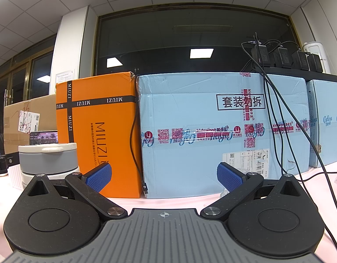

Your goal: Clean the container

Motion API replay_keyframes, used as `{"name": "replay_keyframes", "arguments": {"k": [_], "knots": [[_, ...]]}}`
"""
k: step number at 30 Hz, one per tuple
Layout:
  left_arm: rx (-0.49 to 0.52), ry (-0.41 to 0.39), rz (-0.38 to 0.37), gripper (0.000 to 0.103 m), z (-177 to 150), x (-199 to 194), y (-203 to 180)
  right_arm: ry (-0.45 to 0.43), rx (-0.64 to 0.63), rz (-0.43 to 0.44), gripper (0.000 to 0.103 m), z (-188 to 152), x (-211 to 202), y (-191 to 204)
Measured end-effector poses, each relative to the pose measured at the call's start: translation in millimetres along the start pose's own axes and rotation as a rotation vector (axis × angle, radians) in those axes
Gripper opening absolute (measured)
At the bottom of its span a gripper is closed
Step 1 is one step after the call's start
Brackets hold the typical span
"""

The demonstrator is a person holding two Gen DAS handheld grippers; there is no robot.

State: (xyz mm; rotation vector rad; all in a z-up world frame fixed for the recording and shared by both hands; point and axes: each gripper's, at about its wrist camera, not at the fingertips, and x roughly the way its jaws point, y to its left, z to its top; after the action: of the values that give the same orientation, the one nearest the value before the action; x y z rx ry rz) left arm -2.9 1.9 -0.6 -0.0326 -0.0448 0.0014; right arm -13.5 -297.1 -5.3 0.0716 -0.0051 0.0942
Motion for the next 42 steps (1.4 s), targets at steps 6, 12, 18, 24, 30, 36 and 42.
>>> {"name": "replay_keyframes", "arguments": {"k": [6, 12, 18, 24, 30, 36, 42], "knots": [[0.001, 0.001, 0.0, 0.103, -0.1, 0.6, 0.2, 0.0, 0.0, 0.0, 0.103, -0.3, 0.0, 0.4], [0.001, 0.001, -0.001, 0.103, -0.3, 0.6, 0.6, 0.0, 0.0, 0.0, 0.103, 0.0, -0.2, 0.3], [0.0, 0.001, 0.0, 0.103, -0.3, 0.8, 0.6, 0.0, 0.0, 0.0, 0.103, 0.4, -0.4, 0.0], [0.0, 0.001, 0.0, 0.103, -0.6, 0.8, 0.2, 0.0, 0.0, 0.0, 0.103, 0.1, -0.6, 0.2], [-0.001, 0.001, 0.0, 0.103, -0.9, 0.5, 0.6, 0.0, 0.0, 0.0, 0.103, 0.1, -0.4, 0.3], [0.0, 0.0, -0.005, 0.103, -1.0, -0.4, 0.8, 0.024, -0.006, 0.011, 0.103, 0.8, 2.2, 1.6], [0.002, 0.003, -0.037, 0.103, -0.9, -1.2, 0.5, 0.02, 0.014, 0.028, 0.103, -0.4, 3.0, -1.2]]}}
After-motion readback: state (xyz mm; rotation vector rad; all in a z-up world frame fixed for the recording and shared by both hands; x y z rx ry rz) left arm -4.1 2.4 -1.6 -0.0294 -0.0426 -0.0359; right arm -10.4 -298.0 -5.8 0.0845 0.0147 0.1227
